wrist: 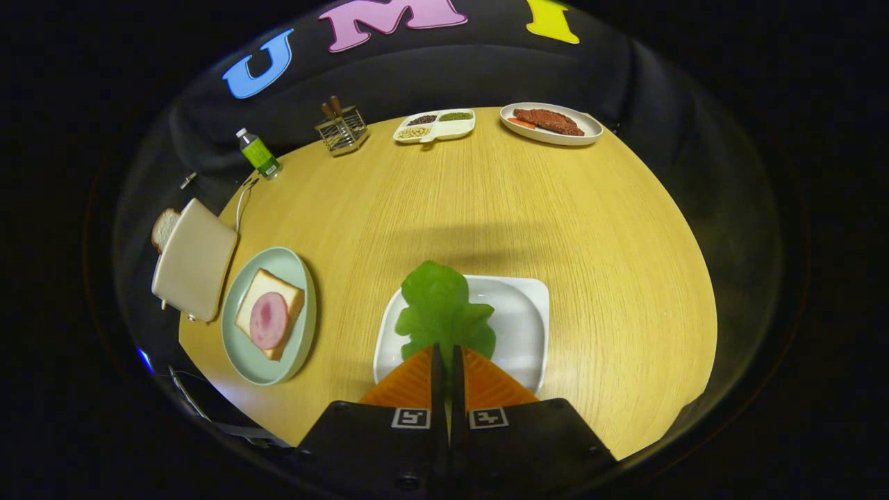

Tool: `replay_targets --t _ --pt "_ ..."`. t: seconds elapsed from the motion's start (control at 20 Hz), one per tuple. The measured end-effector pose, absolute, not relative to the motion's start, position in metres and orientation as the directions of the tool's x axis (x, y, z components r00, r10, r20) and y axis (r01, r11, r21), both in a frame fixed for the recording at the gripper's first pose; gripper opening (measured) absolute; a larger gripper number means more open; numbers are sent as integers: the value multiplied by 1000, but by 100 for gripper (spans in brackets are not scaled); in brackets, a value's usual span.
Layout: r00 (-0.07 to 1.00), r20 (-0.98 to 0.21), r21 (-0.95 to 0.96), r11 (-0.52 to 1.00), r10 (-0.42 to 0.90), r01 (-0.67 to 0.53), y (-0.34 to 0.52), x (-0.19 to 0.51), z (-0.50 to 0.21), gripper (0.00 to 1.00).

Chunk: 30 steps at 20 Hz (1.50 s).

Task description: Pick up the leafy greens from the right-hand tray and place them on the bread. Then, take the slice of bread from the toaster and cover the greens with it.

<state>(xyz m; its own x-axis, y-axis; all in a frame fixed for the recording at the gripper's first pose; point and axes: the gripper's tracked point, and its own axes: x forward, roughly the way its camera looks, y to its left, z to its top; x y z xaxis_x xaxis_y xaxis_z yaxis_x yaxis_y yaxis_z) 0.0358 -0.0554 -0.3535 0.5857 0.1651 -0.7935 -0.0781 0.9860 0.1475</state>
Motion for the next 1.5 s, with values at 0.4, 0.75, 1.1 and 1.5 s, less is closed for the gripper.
replay_targets --t 0.4,0.75,1.1,1.5 --pt "687 -691 152 975 222 -162 -29 35 -262 6" --pt "675 -677 150 953 293 -264 38 32 -237 5" --pt "594 -710 167 910 379 -380 125 19 -255 5" --pt "540 -753 88 871 376 -484 181 15 -292 5"
